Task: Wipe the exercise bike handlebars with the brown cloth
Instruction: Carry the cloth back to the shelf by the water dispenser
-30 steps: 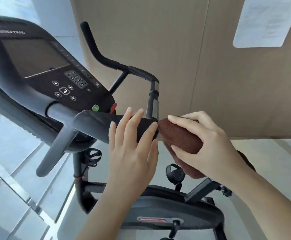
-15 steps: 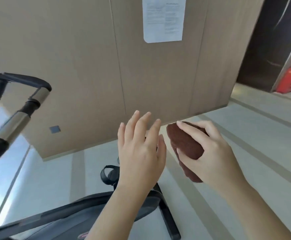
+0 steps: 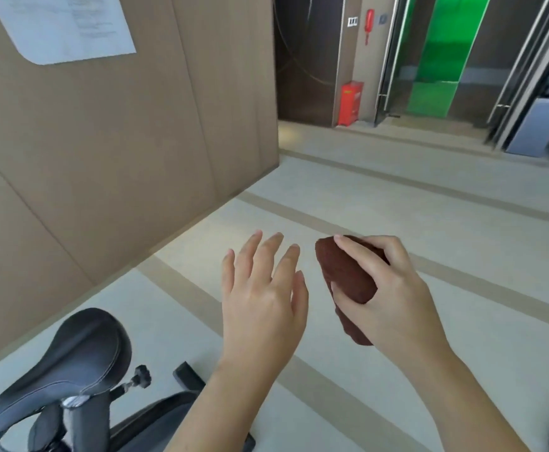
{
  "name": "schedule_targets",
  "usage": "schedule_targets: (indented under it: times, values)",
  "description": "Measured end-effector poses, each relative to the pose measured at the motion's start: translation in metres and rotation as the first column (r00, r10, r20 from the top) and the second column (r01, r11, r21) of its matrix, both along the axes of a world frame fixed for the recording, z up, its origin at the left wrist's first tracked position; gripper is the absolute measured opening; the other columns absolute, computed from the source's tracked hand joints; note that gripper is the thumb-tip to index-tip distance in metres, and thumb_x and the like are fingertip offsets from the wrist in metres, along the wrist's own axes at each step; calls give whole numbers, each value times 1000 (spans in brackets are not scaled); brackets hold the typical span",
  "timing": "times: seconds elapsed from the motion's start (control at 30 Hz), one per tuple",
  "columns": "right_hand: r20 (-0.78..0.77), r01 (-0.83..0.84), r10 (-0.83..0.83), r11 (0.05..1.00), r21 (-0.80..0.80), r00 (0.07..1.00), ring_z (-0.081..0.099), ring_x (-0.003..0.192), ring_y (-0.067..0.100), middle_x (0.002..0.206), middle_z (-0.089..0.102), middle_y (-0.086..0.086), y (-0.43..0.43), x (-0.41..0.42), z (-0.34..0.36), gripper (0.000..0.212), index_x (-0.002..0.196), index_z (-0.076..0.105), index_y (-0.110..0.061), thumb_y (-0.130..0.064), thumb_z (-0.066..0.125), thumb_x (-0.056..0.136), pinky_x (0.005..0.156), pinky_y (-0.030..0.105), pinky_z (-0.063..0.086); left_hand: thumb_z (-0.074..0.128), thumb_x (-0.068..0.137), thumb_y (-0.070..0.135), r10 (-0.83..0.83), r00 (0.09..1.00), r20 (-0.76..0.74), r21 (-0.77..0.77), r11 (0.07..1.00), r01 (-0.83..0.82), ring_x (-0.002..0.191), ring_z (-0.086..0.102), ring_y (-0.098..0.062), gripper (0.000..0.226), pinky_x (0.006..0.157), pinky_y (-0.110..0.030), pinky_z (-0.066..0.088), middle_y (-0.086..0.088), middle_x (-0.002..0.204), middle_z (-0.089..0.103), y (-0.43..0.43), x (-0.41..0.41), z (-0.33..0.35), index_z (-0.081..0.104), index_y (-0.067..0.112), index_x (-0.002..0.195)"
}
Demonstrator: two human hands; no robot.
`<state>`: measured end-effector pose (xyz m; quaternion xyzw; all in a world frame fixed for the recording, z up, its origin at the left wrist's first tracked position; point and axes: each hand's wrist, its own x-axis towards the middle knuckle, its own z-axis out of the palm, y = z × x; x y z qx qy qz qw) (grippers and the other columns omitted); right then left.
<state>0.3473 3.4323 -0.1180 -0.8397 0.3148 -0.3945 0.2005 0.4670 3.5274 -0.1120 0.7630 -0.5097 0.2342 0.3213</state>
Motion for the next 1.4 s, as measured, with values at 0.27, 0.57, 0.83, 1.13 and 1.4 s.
schedule_targets:
  times: [0.27, 0.57, 0.83, 1.13, 1.4]
  values:
    - [-55, 202, -199, 978, 45, 978, 62, 87, 20, 115, 50, -7, -80, 7, -16, 57, 123, 55, -35, -19, 71, 71, 70, 36, 55, 44, 83, 19, -191, 980, -47, 10, 981, 192, 115, 53, -34, 33, 94, -54, 38, -13, 113, 64, -105, 26, -28, 66, 7, 104]
    - [-127, 339, -340, 940, -30, 932, 60, 91, 23, 115, 52, 0, -183, 79, -14, 58, 124, 56, -33, -18, 73, 70, 67, 36, 54, 55, 79, 12, -269, 960, -74, 2, 963, 270, 114, 54, -35, 28, 94, -56, 38, -14, 111, 65, -221, 114, -46, 66, 4, 103]
    - [-117, 442, -440, 897, -16, 890, 62, 90, 24, 114, 55, 5, -271, 85, -29, 57, 123, 58, -26, -15, 75, 69, 66, 35, 55, 57, 77, 11, -432, 892, -133, 62, 894, 443, 113, 55, -35, 28, 96, -56, 35, -15, 111, 65, -335, 117, -64, 66, 3, 103]
    - [-35, 596, -595, 801, 52, 803, 60, 95, 18, 118, 53, 2, -445, 24, -44, 54, 123, 58, -28, -16, 74, 72, 71, 34, 55, 57, 77, 8, -627, 764, -151, 81, 763, 641, 113, 54, -36, 28, 94, -59, 38, -16, 111, 65, -542, 56, -76, 66, 3, 102]
    - [53, 651, -662, 746, 138, 747, 55, 97, 1, 117, 49, -5, -615, -35, -30, 54, 124, 55, -33, -19, 70, 74, 78, 13, 47, 42, 85, 18, -715, 686, -135, 86, 681, 727, 116, 52, -35, 34, 97, -56, 33, -15, 114, 63, -728, 0, -46, 64, 4, 106]
